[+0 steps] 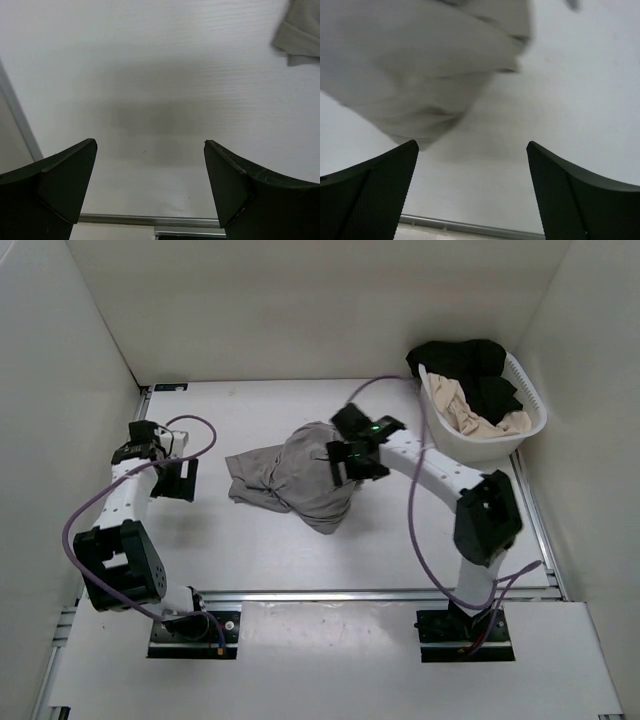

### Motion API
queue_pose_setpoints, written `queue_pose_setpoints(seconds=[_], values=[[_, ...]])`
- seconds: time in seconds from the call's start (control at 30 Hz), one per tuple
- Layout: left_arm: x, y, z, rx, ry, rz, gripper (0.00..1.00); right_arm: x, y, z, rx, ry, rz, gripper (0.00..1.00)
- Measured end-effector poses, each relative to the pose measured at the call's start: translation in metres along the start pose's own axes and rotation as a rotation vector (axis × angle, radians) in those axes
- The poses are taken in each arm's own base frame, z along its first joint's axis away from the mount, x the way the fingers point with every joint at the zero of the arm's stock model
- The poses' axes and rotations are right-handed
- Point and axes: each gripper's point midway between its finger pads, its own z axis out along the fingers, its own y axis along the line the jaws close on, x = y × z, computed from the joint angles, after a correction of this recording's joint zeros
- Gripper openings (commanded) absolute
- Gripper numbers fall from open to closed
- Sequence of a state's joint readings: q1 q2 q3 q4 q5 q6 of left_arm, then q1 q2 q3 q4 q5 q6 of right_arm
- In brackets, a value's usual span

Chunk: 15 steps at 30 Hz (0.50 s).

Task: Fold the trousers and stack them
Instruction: Grab the trousers from the pile

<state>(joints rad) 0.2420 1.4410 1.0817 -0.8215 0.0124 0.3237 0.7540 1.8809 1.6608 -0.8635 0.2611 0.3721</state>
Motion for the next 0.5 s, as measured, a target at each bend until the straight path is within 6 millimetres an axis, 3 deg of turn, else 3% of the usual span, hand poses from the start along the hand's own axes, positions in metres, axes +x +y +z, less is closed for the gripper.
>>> queue_pose_setpoints(seconds=[0.07,0.17,0.23,0.37,0.4,0.5], values=[[-0.002,-0.014,0.006,0.032,0.015,0.058,1.00,0.017,-0.043,0.000,0.010,0.038,0.148,0.92],[-0.008,-0.050,0.020,0.084,0.039,0.197,1.00,-0.013,-0.102,0.002,0.026,-0.040,0.350,0.90],[-0.012,-0.079,0.032,0.122,0.053,0.303,1.00,-0.030,-0.120,0.013,0.017,-0.070,0.412,0.89],[-0.007,-0.125,0.064,0.186,0.104,0.447,1.00,-0.049,-0.100,0.061,-0.066,-0.031,0.405,0.91],[-0.007,-0.131,0.080,0.196,0.131,0.459,1.00,-0.050,-0.084,0.089,-0.114,0.005,0.393,0.92],[-0.025,-0.137,0.090,0.205,0.114,0.457,1.00,-0.050,-0.065,0.120,-0.168,0.062,0.381,0.92]])
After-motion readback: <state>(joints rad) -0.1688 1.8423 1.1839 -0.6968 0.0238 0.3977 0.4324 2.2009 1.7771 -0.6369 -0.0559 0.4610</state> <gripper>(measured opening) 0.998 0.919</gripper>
